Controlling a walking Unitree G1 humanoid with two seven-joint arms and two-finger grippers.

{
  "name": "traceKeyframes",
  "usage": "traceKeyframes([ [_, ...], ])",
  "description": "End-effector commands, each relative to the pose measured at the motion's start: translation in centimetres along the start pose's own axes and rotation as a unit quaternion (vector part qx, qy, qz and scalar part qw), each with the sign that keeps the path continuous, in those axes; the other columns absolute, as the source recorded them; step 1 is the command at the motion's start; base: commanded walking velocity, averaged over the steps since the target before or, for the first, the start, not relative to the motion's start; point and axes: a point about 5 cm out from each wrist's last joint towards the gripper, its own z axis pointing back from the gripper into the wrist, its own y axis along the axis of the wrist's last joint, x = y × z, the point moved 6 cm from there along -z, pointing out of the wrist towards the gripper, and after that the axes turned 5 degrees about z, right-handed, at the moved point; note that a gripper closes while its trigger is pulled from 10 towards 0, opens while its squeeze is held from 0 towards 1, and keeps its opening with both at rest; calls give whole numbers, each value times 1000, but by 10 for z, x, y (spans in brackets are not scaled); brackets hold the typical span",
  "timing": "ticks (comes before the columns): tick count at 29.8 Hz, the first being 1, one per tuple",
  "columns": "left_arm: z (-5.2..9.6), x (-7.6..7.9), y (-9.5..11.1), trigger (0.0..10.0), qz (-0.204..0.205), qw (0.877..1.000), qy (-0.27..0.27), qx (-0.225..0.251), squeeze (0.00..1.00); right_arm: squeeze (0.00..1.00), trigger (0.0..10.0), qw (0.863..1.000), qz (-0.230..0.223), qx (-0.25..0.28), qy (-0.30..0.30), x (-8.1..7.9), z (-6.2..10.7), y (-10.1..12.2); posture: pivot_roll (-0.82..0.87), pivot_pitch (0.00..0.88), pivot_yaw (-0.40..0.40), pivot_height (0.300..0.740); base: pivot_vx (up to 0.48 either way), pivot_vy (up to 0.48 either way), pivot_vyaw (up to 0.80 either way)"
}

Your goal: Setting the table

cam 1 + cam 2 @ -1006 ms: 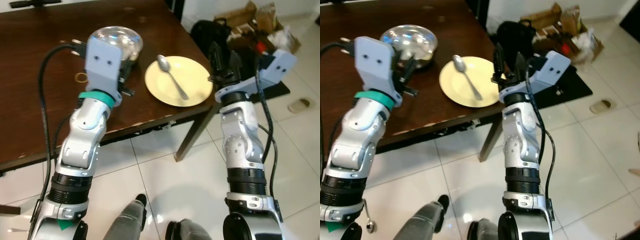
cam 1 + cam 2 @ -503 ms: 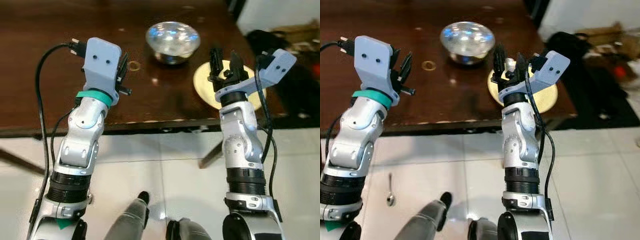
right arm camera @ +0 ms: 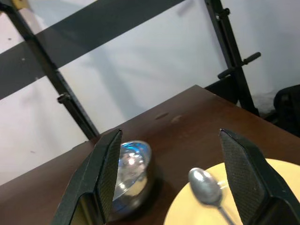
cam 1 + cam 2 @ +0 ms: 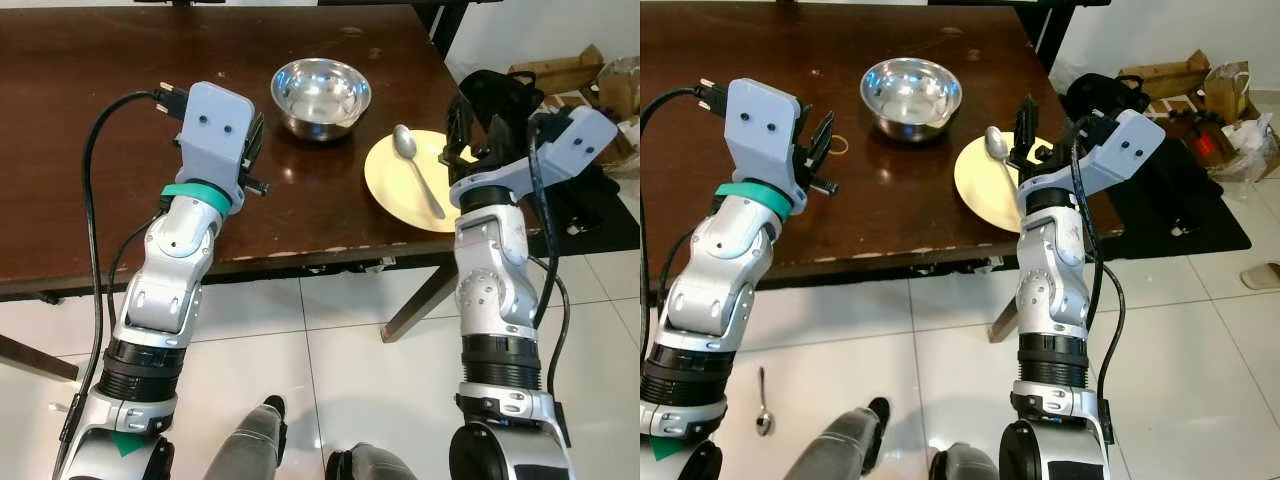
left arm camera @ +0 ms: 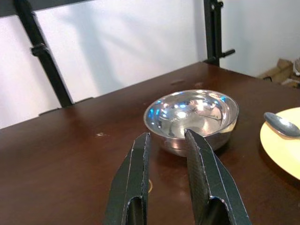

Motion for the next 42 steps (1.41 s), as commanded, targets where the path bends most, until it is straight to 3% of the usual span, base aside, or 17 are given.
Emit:
traceKeyframes([
  [1, -1, 4, 0, 10000, -3, 1000, -7, 2, 0, 0, 10000, 1000, 3, 3, -12, 7, 2, 1, 184, 100, 3, 740, 480, 0, 0],
  [30, -1, 6, 4, 10000, -10, 1000, -11, 17, 0, 0, 10000, 1000, 3, 1, 4, 0, 2, -1, 185, 103, 4, 740, 458, 0, 0],
  [38, 2, 4, 11, 10000, -33, 998, -40, 24, 0, 0, 10000, 1000, 9, 0, 15, -3, 2, -1, 189, 107, 6, 740, 0, 0, 0],
  [42, 6, -10, 8, 10000, -22, 995, -98, -20, 0, 0, 10000, 999, 24, -6, 47, -12, 4, -2, 198, 111, 5, 740, 0, 0, 0],
])
